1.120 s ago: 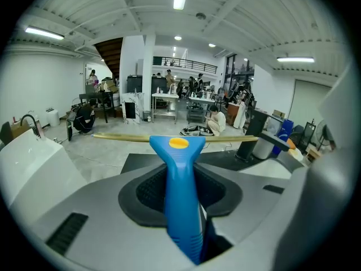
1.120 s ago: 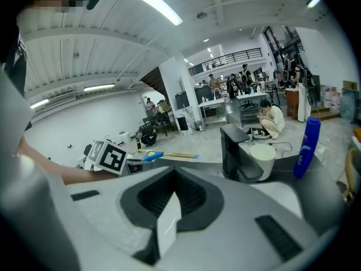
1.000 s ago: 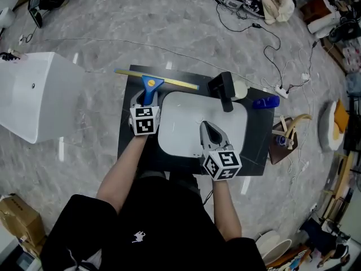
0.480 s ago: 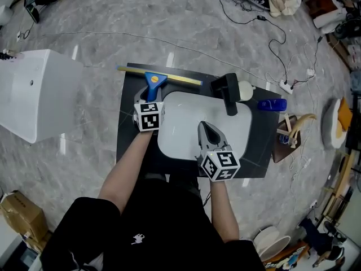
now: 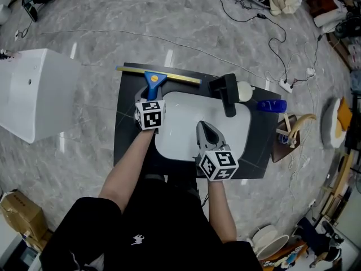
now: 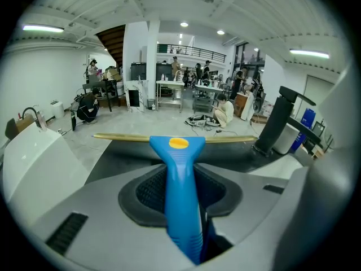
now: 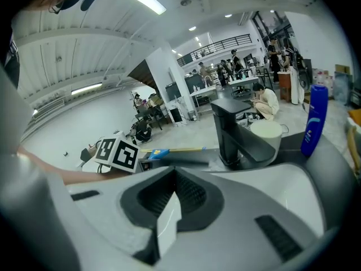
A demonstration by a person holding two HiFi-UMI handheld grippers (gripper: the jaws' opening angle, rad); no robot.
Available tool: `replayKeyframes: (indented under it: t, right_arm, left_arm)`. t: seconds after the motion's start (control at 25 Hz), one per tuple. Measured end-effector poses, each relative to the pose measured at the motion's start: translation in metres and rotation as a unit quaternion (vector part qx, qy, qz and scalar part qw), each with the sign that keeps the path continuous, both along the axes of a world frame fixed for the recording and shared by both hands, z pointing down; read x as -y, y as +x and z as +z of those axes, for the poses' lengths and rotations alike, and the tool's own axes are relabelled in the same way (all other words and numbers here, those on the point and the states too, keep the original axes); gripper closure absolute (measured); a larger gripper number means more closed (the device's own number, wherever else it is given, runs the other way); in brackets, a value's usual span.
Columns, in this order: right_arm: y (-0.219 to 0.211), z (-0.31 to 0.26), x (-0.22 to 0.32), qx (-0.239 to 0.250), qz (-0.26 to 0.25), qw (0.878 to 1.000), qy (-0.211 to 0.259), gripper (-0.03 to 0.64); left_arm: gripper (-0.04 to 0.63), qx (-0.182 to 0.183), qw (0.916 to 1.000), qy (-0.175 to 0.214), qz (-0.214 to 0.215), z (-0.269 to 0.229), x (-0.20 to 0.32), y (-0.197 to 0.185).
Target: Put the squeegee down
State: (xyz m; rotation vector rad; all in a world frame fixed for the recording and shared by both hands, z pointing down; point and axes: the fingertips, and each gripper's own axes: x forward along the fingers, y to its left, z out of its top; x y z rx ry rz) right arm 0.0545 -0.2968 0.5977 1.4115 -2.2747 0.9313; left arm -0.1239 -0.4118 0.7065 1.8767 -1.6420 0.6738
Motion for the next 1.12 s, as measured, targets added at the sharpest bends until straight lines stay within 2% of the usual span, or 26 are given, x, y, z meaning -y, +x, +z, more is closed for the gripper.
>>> replayKeyframes:
  t: [0.64, 1.12]
  right_arm:
    - [0.000, 0.009, 0.007, 0.010, 0.012, 1.000, -0.016, 0.615]
    - [0.004, 0.007, 0.007, 0.009, 0.022, 1.000, -0.012, 0.615]
  left_arm:
    - [0.463, 0.008, 0.9997, -0.022, 0.000, 0.015, 0.007, 0.008]
    - [0.462, 0.019, 0.9984, -0.054, -0.002, 0.026, 0.009, 0.008]
